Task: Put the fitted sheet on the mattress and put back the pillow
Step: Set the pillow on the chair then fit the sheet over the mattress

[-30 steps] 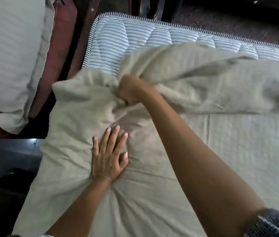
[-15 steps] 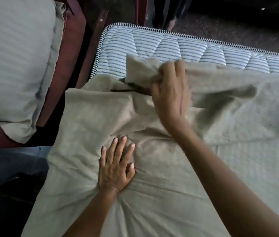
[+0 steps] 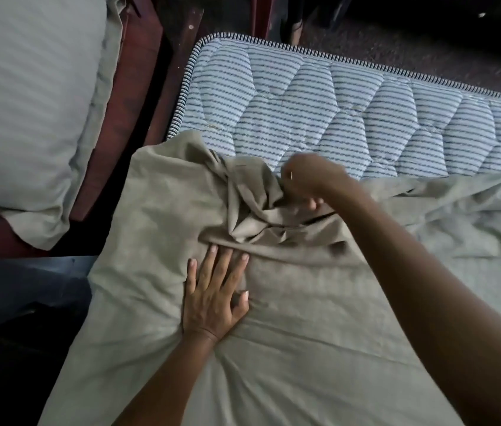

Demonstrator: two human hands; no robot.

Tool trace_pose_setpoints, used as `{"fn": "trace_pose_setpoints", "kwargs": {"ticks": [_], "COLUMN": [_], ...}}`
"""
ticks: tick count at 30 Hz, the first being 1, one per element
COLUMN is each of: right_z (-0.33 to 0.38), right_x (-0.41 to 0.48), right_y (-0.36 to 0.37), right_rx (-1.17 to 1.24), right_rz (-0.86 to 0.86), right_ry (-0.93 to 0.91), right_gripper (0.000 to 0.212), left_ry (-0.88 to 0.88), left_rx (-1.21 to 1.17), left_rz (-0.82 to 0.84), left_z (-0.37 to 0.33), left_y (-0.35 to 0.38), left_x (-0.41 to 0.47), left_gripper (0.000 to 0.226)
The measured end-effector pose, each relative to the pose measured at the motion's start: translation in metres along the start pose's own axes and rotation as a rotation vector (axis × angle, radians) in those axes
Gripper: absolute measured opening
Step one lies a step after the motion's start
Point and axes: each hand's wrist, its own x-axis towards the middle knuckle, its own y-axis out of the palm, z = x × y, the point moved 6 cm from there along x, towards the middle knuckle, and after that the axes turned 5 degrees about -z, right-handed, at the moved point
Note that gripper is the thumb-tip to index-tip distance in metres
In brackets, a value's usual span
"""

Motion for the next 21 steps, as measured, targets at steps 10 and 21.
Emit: {"fn": "trace_pose_setpoints", "kwargs": {"ticks": [10, 21], "right_z": [0.028, 0.029], "right_x": [0.072, 0.105], "right_y": [-0.088, -0.112], "right_rx": [0.287, 0.016], "right_rz": [-0.717, -0.107], "right_ry": [0.125, 0.011], "right_gripper": [0.028, 0.071], "left_ry": [0.002, -0.012], "left_rx": [-0.019, -0.036], "left_rz": [0.045, 0.077], "left_z": [0.001, 0.001], "left_y": [0.003, -0.002], "left_x": [0.000, 0.001], "left_gripper": [0.078, 0.079]}}
